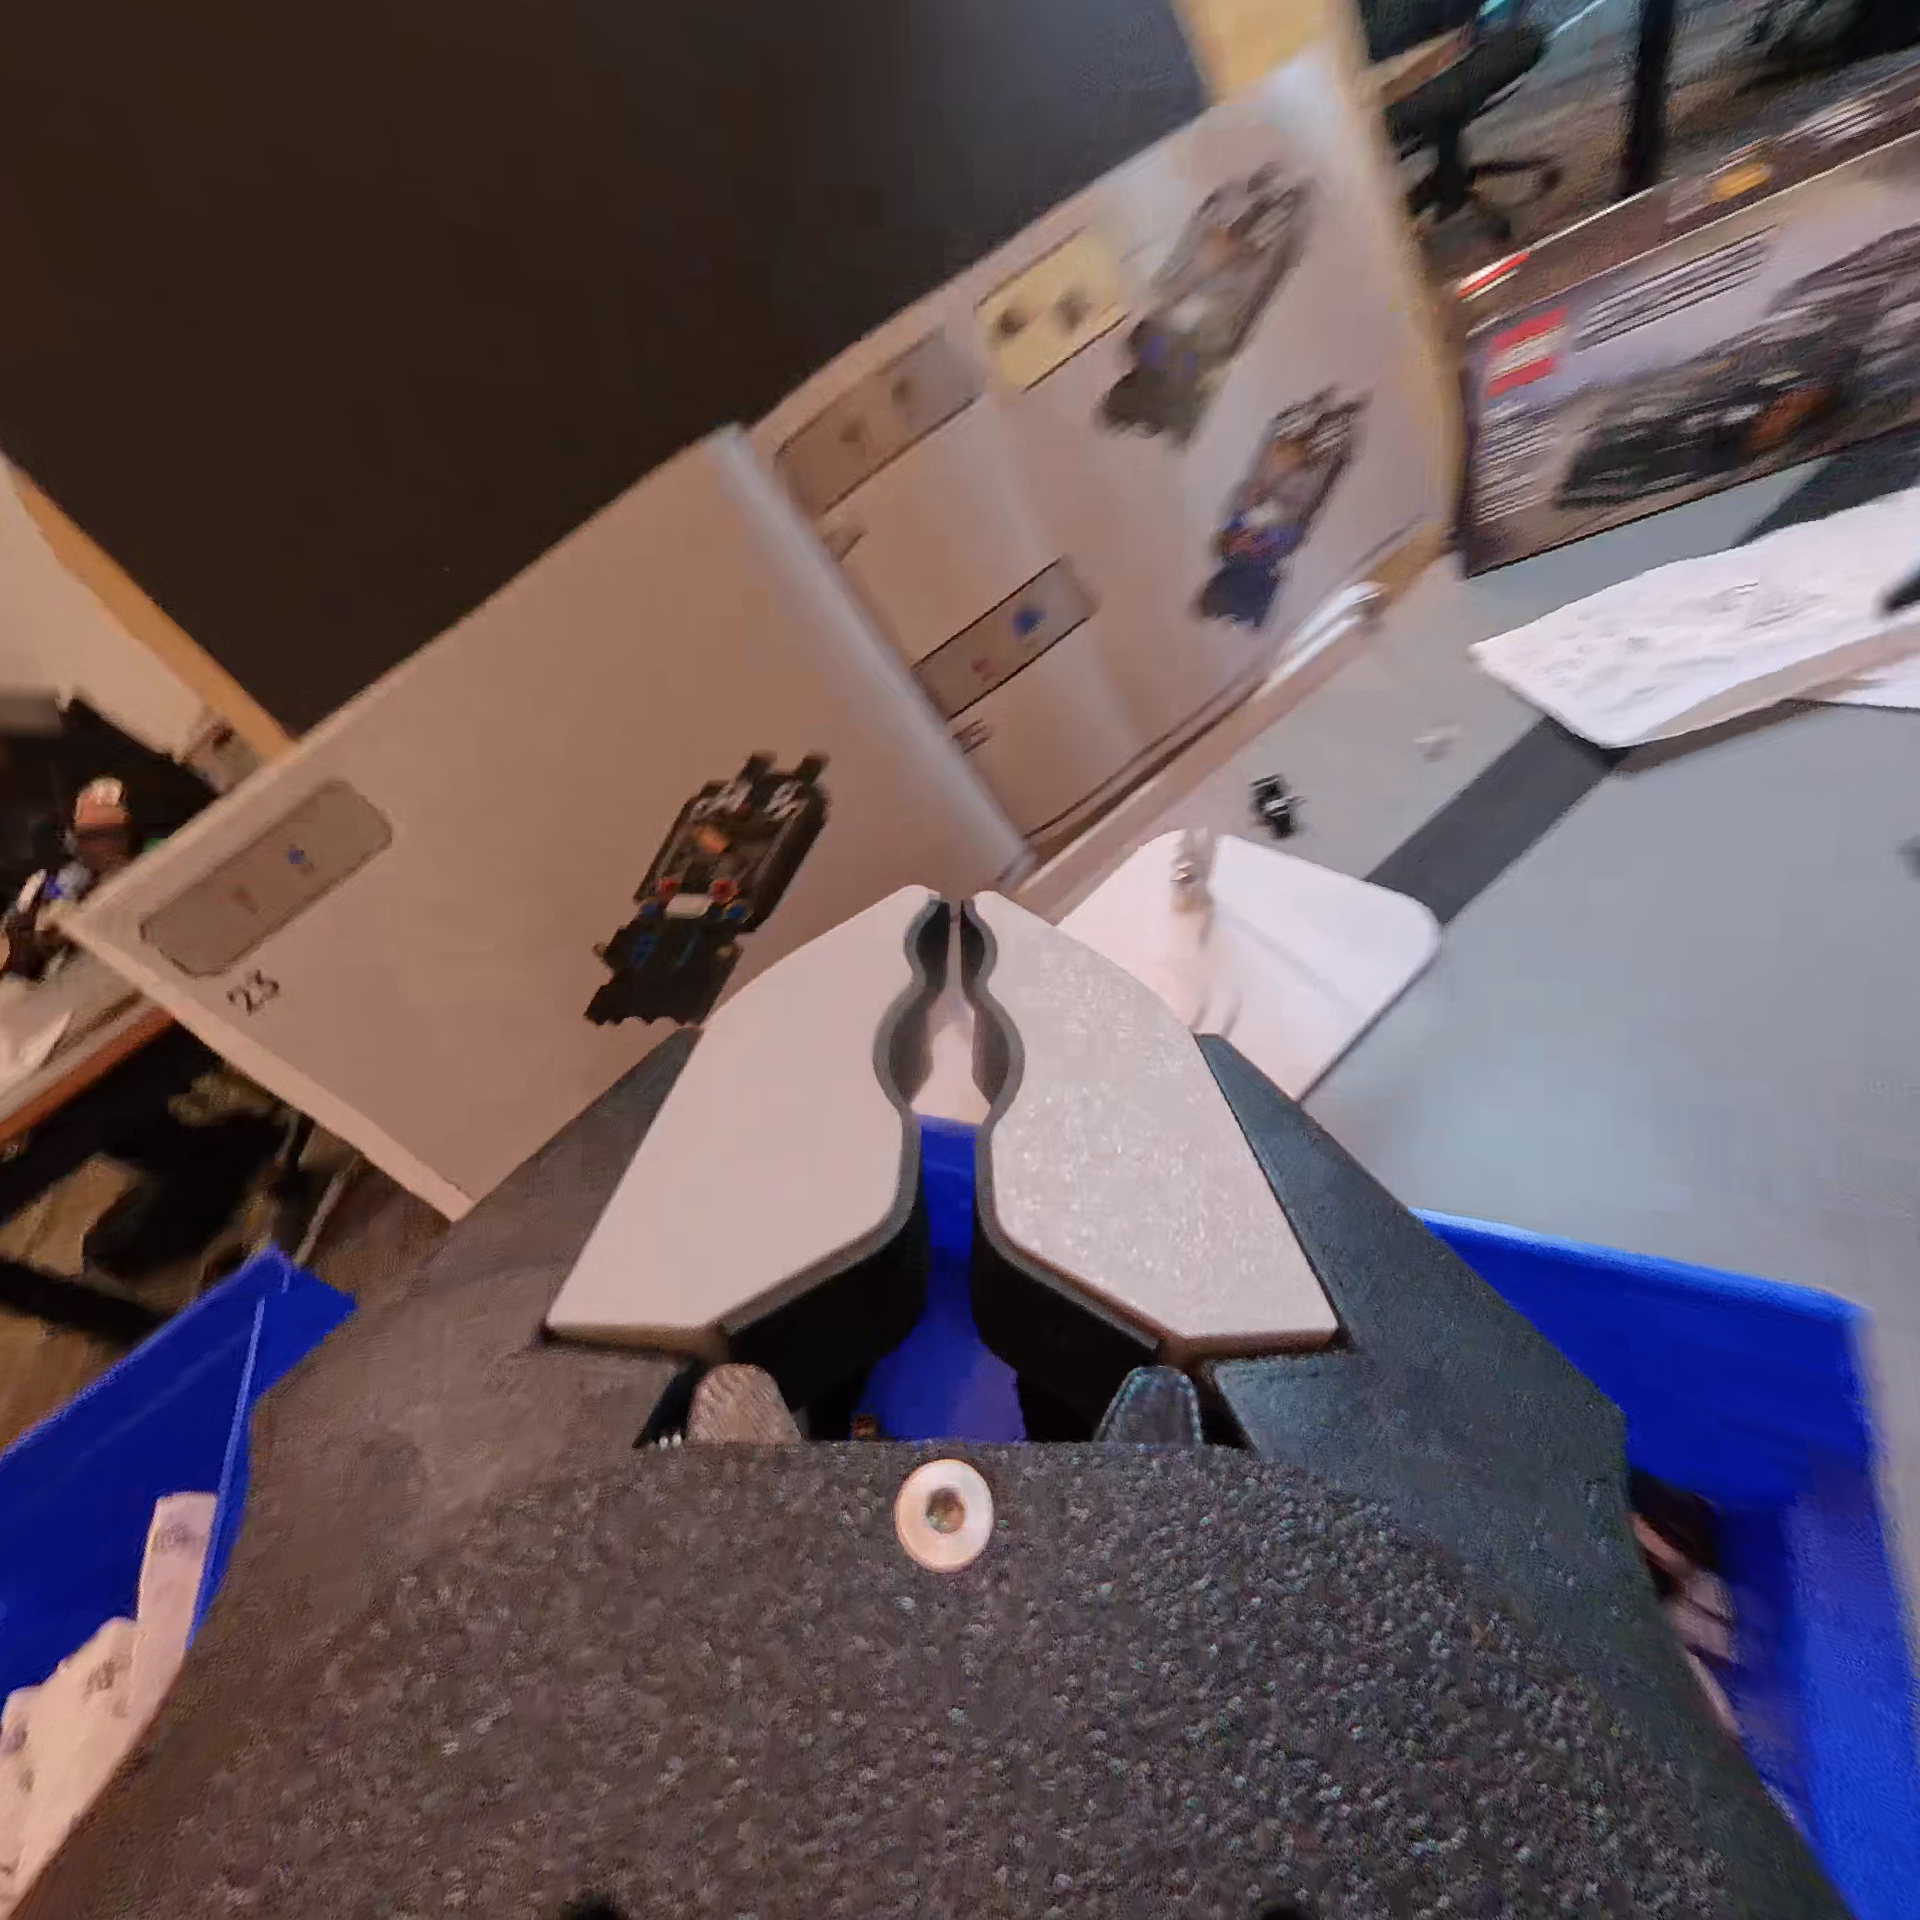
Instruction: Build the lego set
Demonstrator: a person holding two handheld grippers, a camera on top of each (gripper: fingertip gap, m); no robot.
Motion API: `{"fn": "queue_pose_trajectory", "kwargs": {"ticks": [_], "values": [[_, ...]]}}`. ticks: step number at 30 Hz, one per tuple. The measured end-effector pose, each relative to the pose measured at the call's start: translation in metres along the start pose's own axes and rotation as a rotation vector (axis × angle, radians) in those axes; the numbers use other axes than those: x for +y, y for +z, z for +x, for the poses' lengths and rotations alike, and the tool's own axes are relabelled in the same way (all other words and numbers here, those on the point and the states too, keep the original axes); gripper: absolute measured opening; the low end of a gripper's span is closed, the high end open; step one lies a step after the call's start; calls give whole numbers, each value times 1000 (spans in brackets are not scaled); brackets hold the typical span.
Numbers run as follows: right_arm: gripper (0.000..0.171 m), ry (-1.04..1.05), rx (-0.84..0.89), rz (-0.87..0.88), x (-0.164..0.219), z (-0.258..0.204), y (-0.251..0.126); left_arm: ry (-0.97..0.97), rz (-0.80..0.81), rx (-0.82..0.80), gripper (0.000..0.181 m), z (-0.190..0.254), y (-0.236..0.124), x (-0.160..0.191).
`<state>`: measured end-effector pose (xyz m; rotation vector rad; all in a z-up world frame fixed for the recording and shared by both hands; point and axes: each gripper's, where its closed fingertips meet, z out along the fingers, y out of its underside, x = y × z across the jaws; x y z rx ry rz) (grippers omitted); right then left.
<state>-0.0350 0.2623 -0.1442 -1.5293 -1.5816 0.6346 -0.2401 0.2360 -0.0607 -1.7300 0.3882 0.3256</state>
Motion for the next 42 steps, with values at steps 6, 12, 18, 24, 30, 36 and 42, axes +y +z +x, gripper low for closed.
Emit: {"fn": "queue_pose_trajectory", "kwargs": {"ticks": [6,12,18,24,30,36,42], "values": [[74,69,-224,-309,109,-104,-21,53,98,305,6,117,-85,-19],[61,156,-191,-344,138,-127,-7,20,-49,521,15,214,-129,37],[61,127,-146,-361,130,-153,-8,-73,-225,587,25,254,-142,96],[65,128,-114,-343,123,-186,-13,-82,-294,603,30,271,-137,127],[52,74,-68,-214,104,-185,-26,-56,-286,585,30,272,-136,133],[3,76,-94,-143,92,-183,-22,-74,-290,590,28,272,-136,135],[0,36,-99,-244,106,-186,-11,-72,-295,595,27,273,-138,137]]}}
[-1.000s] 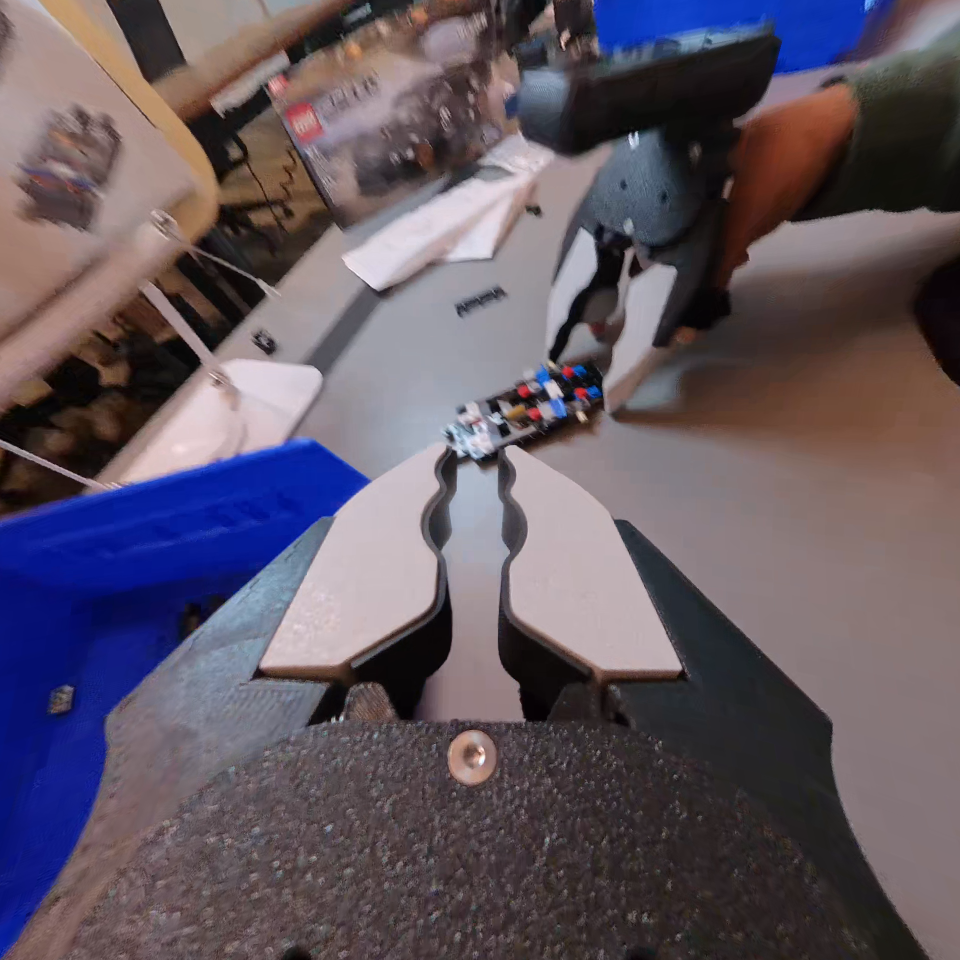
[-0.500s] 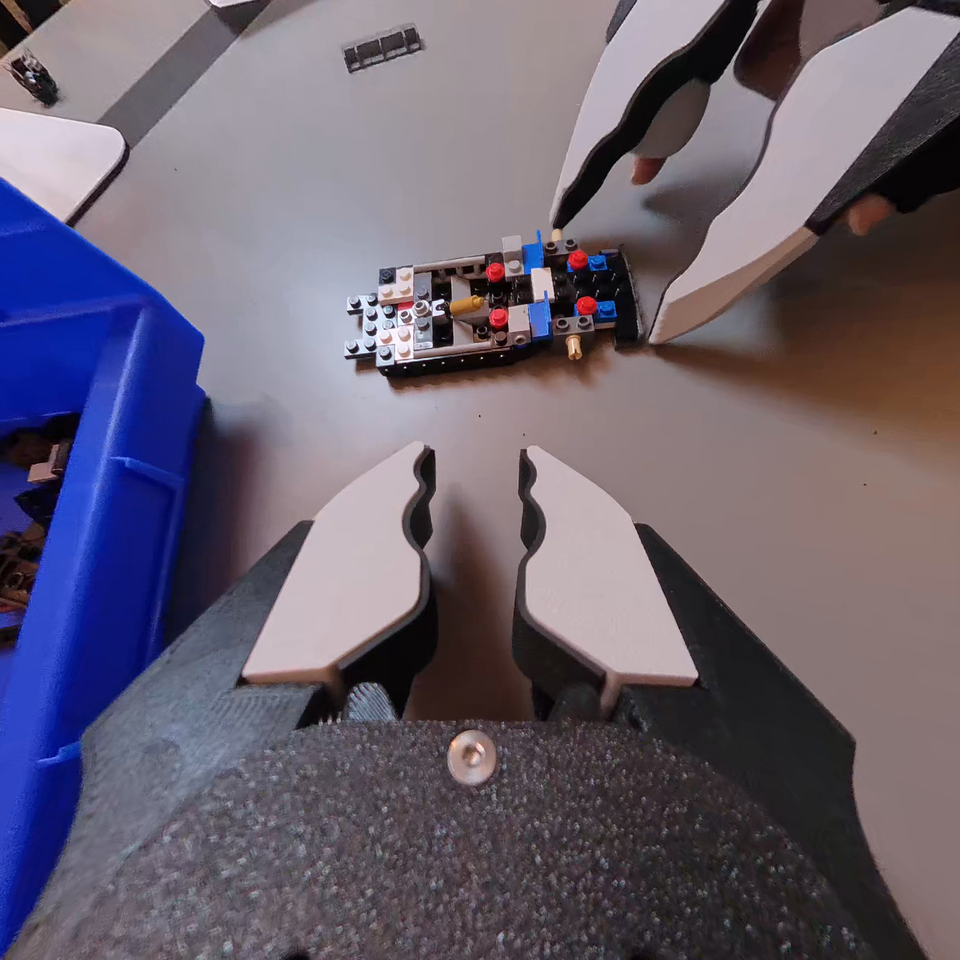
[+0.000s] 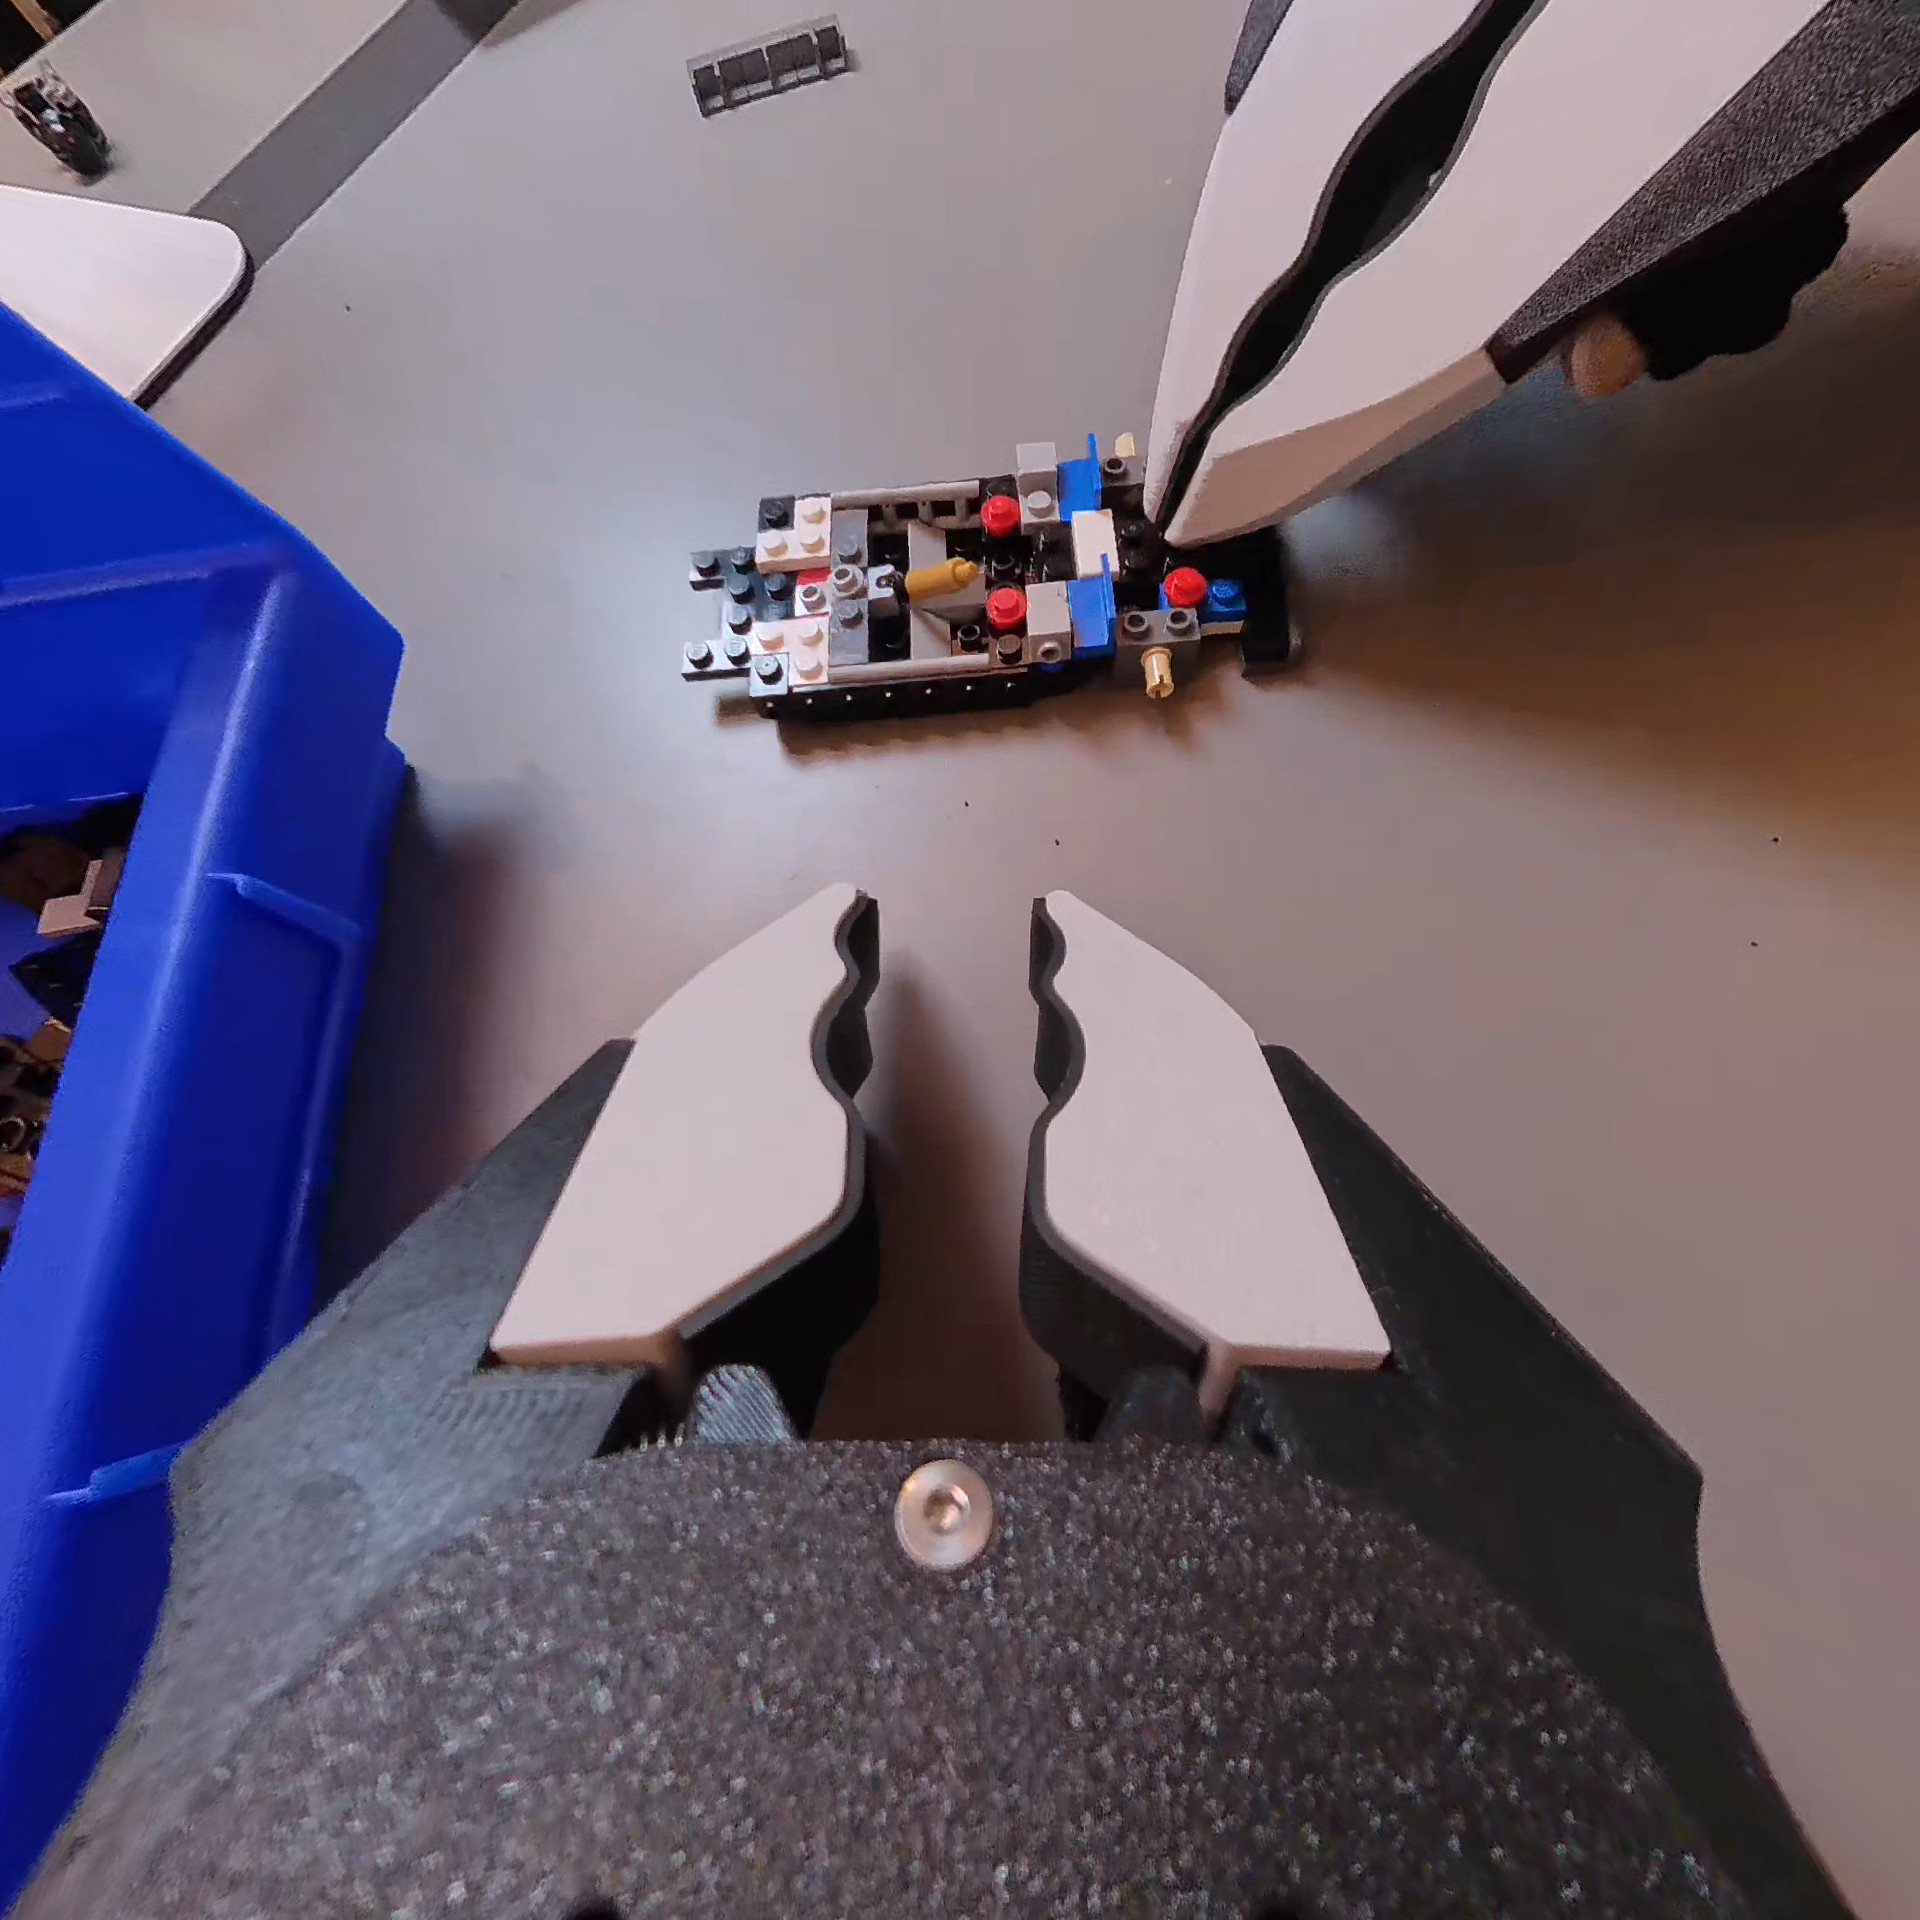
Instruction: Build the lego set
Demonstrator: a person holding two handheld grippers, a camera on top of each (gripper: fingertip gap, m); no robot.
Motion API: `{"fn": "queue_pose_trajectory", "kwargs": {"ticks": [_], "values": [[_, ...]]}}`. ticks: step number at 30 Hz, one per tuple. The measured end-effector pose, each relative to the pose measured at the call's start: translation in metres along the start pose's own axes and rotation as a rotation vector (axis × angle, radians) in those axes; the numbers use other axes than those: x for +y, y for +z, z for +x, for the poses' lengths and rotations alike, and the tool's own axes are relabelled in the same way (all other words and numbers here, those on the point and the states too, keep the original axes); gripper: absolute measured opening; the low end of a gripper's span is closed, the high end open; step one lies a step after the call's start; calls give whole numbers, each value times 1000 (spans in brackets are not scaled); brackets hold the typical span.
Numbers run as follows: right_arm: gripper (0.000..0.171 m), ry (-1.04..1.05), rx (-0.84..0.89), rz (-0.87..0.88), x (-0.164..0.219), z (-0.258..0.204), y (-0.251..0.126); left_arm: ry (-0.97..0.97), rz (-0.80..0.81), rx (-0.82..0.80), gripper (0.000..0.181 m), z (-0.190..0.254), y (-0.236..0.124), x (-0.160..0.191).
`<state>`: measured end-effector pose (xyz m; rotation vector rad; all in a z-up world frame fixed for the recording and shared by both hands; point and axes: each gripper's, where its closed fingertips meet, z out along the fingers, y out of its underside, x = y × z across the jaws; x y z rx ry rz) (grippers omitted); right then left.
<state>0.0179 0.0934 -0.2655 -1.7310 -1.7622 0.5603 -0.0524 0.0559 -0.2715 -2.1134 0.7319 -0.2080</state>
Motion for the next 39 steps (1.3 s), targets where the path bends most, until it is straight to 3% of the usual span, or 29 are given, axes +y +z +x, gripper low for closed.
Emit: {"fn": "queue_pose_trajectory", "kwargs": {"ticks": [7,12,21,26,39], "values": [[10,-13,-59,177,-16,0,-20,5,8,5,26,1,-1,-1],[22,-49,-94,152,-9,-8,-11,30,20,13,27,4,-1,-3],[24,-27,-74,161,2,6,-14,75,82,45,27,15,-3,-13],[34,-1,-109,128,11,3,-9,114,79,55,27,20,0,-14],[28,-55,-120,181,-6,-6,-12,105,76,51,26,20,3,-15]]}}
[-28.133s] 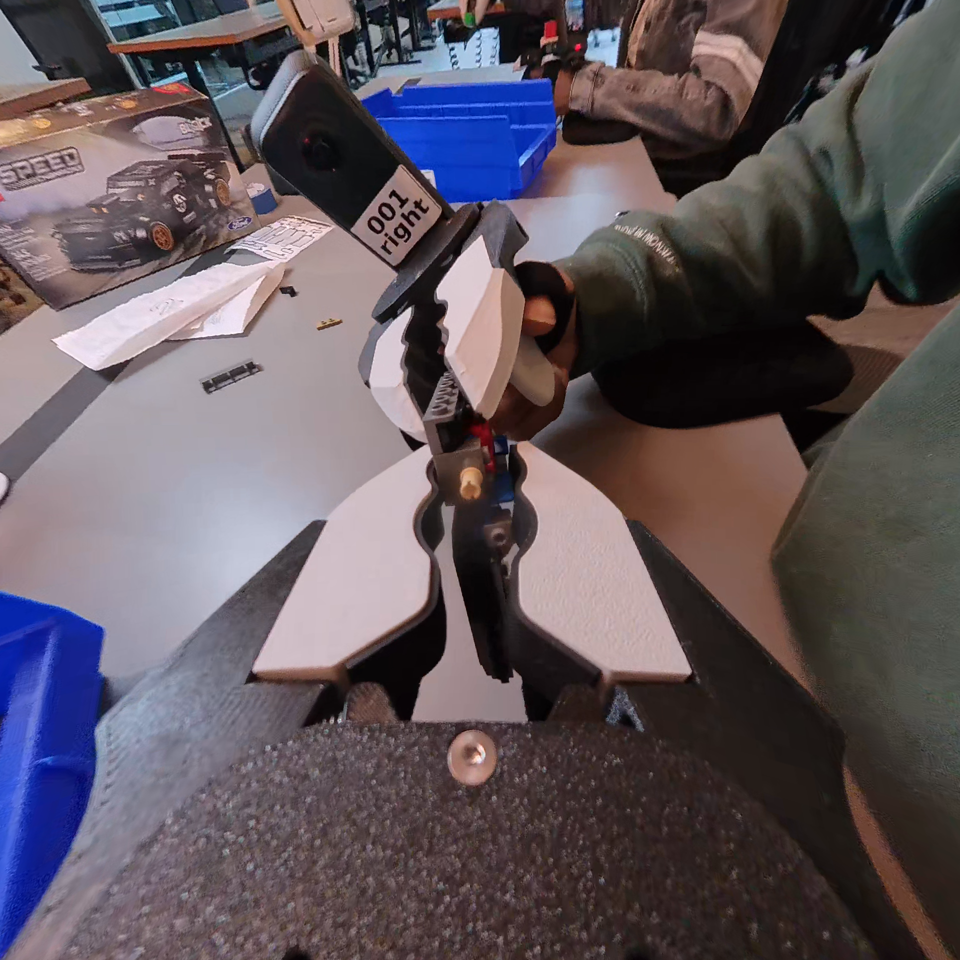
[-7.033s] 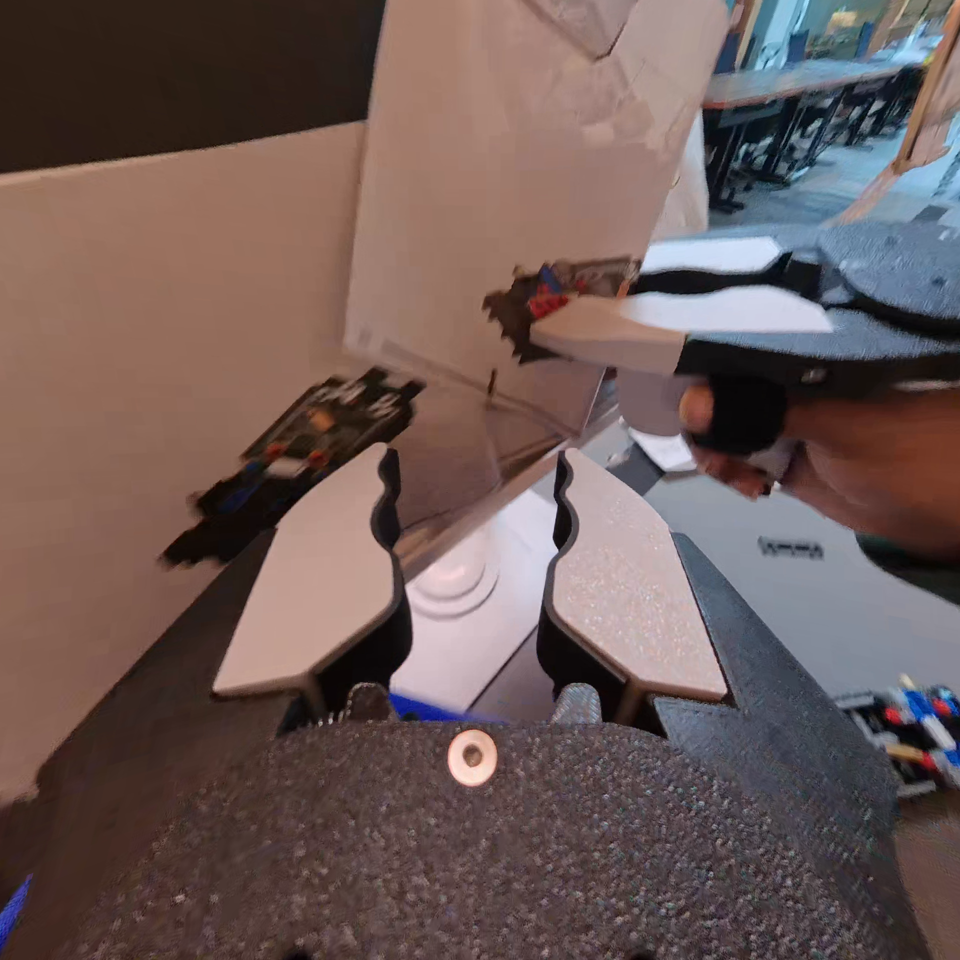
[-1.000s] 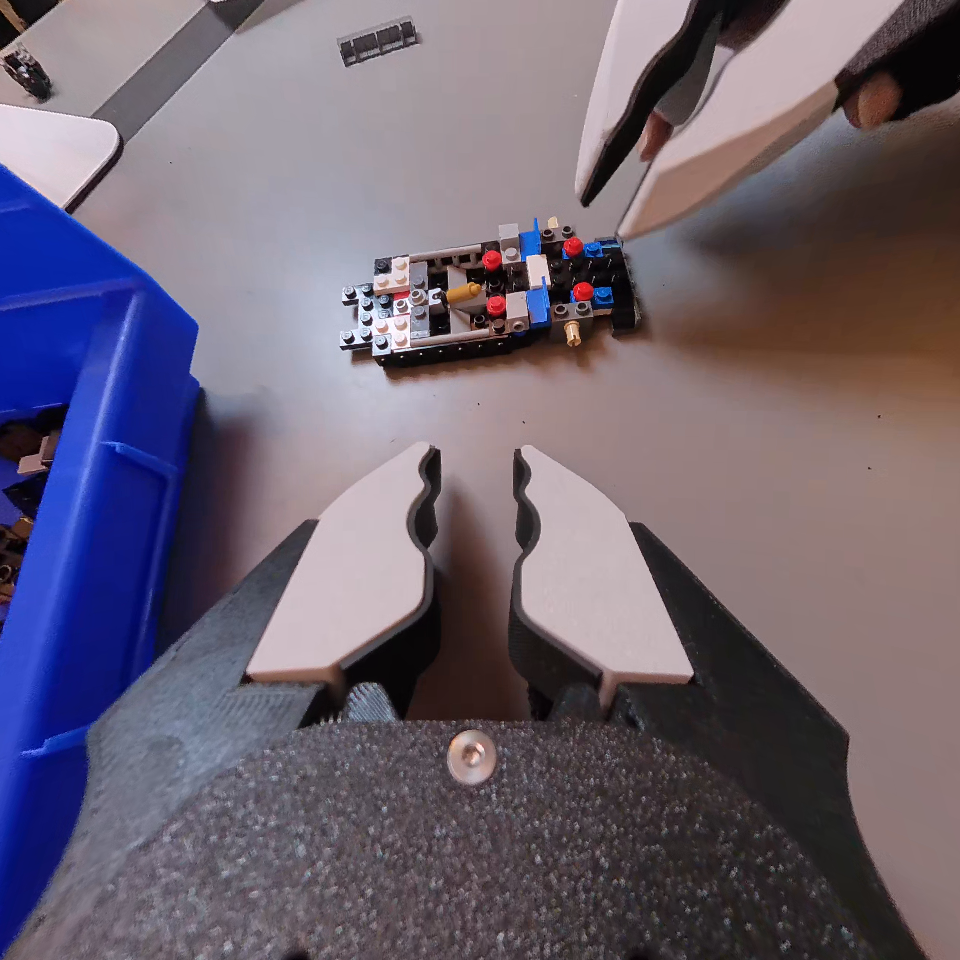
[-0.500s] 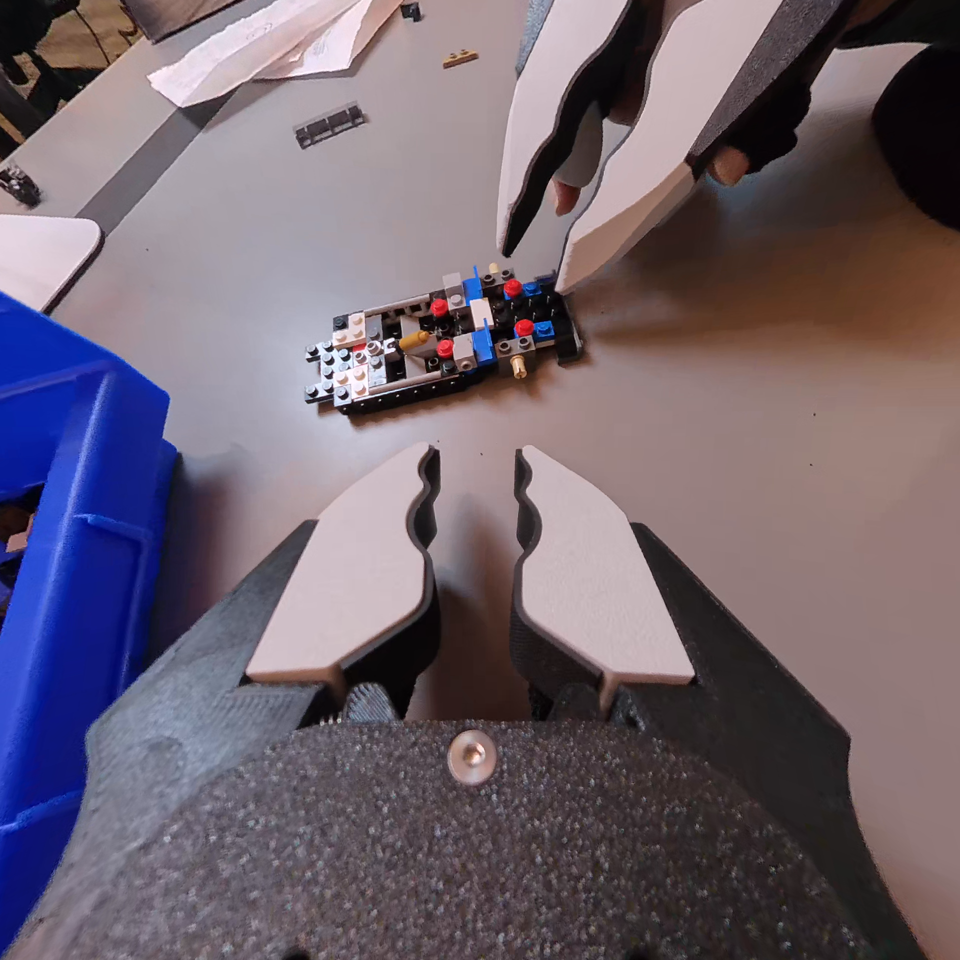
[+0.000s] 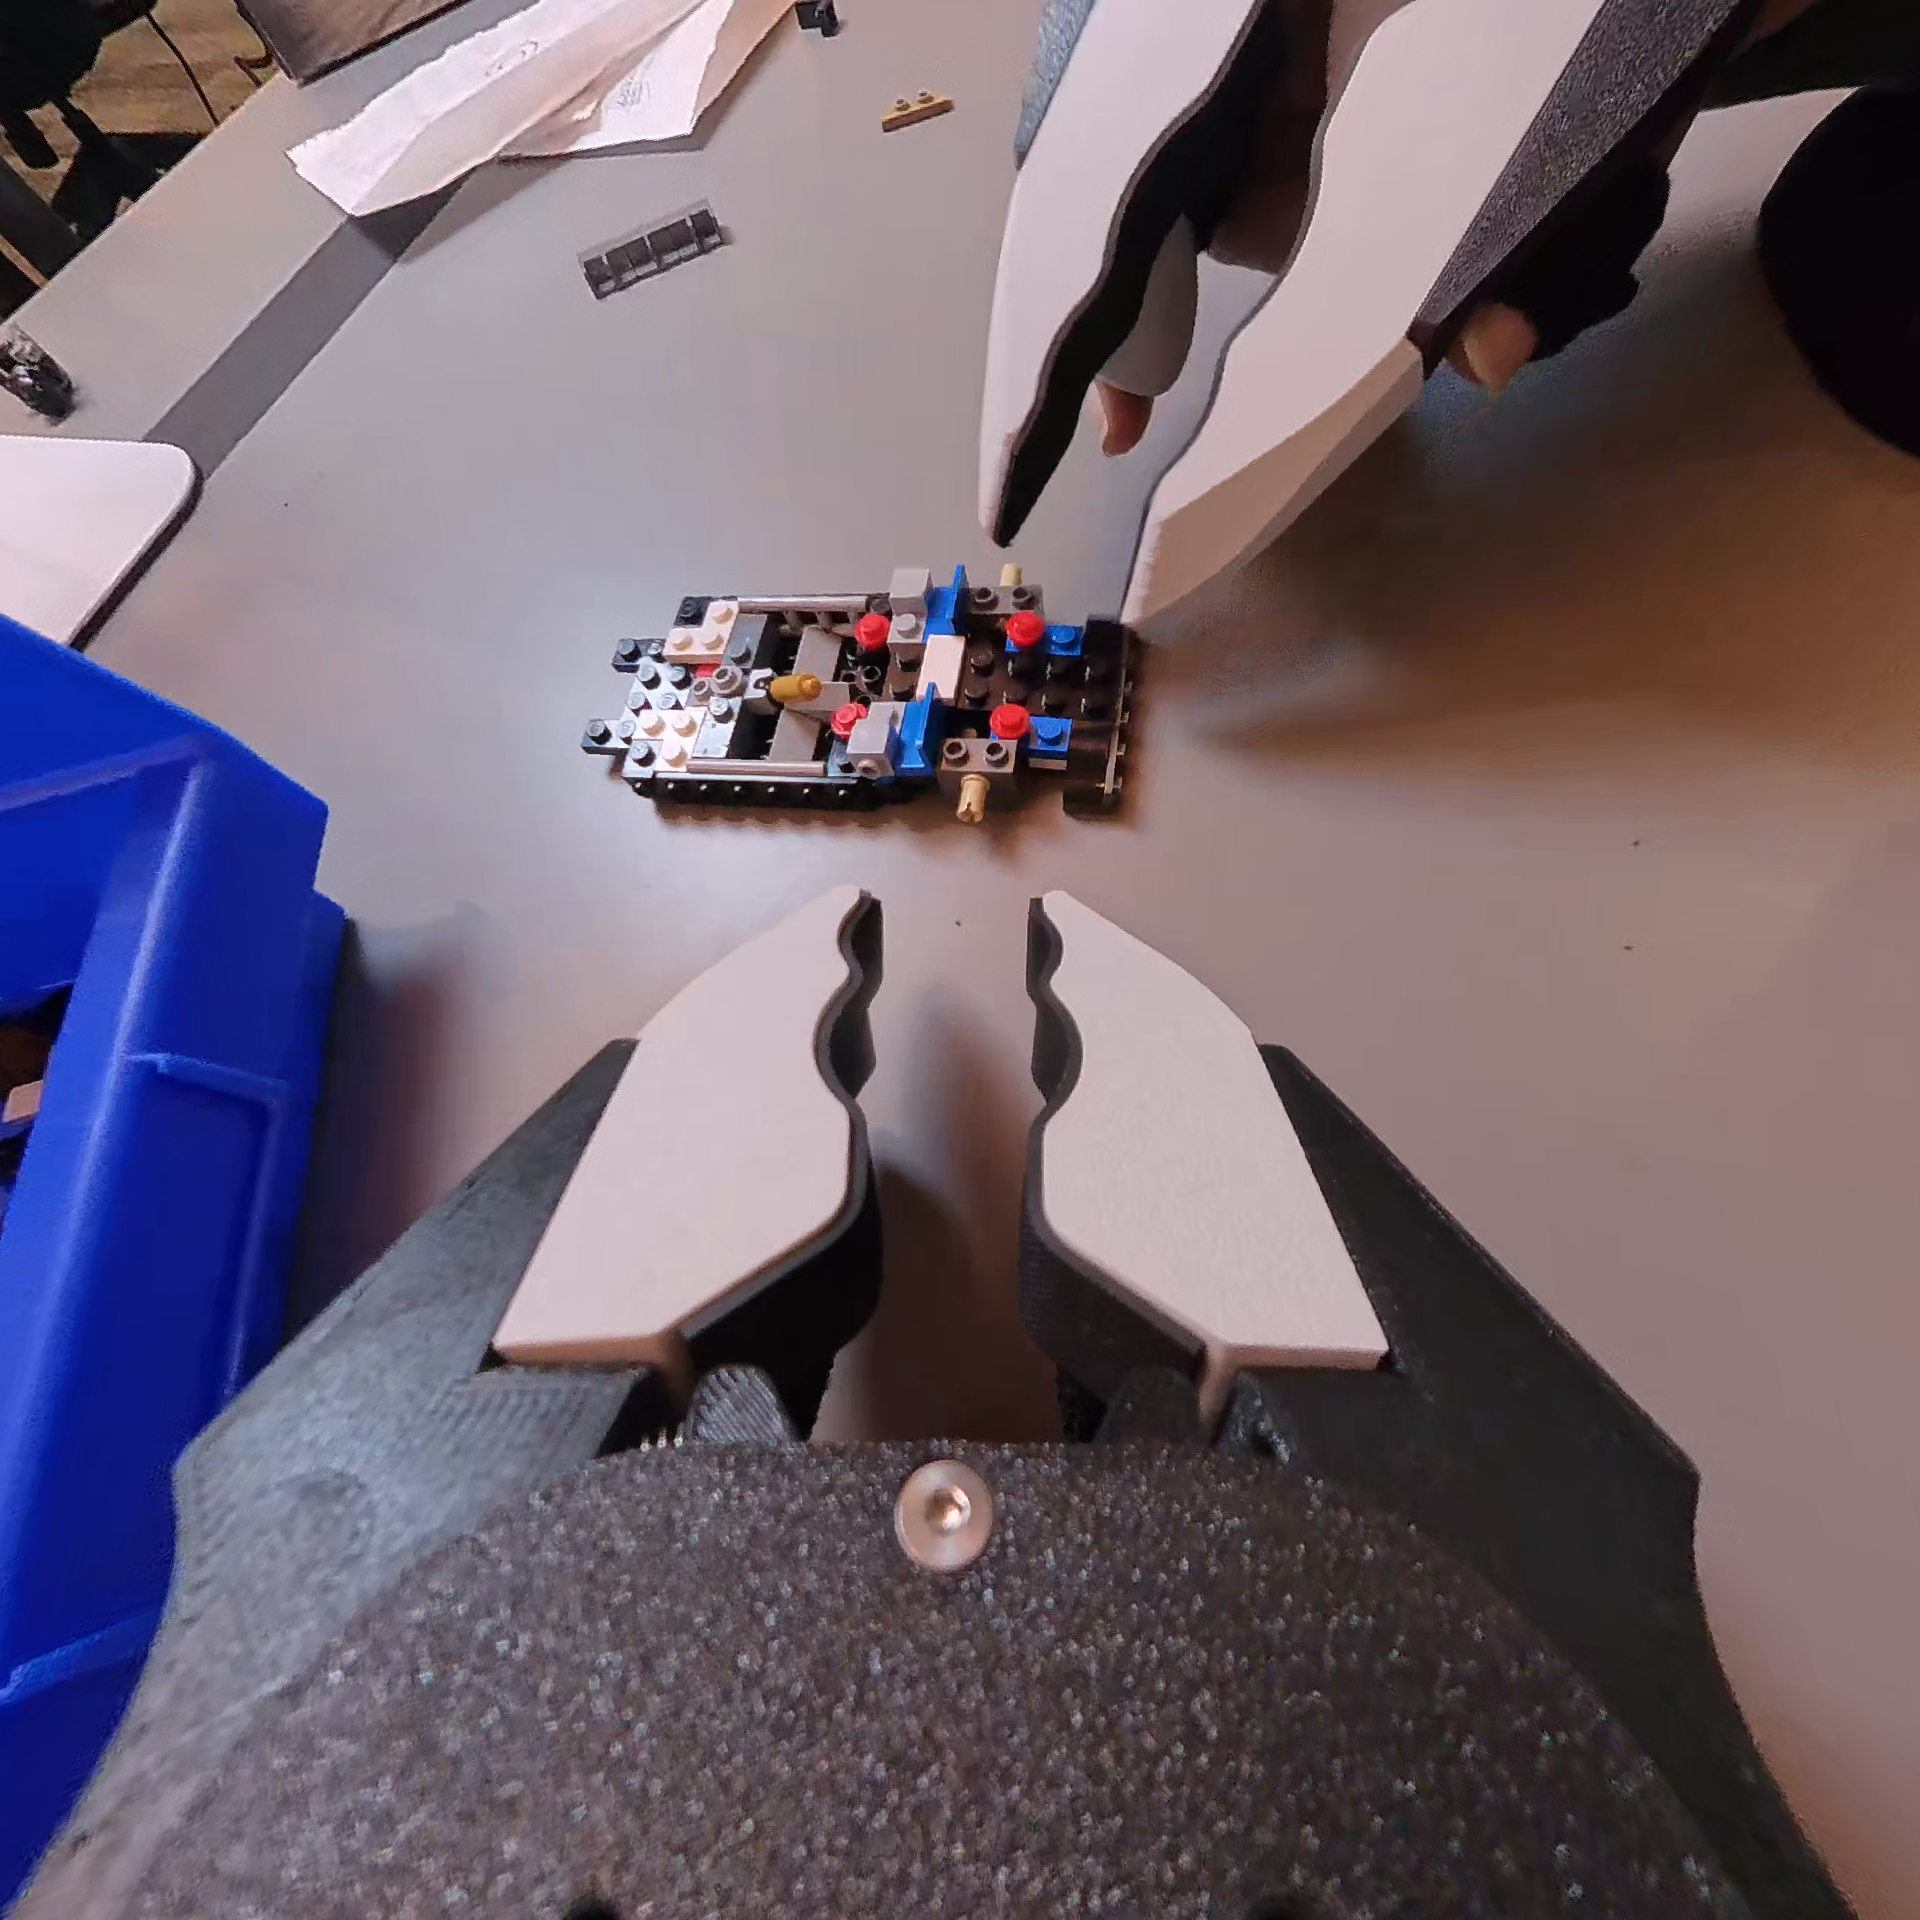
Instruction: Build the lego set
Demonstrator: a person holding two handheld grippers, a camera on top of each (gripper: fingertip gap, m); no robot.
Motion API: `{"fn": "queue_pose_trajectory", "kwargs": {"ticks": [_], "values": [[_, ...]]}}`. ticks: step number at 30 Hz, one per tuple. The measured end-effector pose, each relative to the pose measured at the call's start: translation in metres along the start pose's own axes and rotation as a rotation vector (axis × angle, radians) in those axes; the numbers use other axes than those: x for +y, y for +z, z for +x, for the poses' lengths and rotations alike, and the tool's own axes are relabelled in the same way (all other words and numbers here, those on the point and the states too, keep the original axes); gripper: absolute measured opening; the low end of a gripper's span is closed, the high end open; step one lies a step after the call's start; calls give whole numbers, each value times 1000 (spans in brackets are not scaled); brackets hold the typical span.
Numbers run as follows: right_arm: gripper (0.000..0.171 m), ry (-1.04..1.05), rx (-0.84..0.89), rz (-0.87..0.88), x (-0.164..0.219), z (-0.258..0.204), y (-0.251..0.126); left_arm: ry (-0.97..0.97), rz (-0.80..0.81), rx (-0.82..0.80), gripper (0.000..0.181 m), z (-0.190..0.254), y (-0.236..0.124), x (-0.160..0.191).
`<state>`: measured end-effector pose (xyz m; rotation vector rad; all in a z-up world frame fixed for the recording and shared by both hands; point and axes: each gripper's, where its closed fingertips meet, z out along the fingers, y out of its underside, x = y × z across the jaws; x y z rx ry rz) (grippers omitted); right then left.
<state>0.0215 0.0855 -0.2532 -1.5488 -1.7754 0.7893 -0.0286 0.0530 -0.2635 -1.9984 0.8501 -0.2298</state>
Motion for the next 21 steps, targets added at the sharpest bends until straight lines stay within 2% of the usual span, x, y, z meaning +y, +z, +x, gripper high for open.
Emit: {"fn": "queue_pose_trajectory", "kwargs": {"ticks": [8,10,21], "values": [[18,-147,-68,-135,-10,-11,23,-12,-36,64,25,21,11,-5],[16,-151,-89,-186,-3,-11,25,2,-36,61,24,22,11,-4],[7,-45,-115,-232,-6,-6,30,6,-33,74,24,24,11,-5]]}}
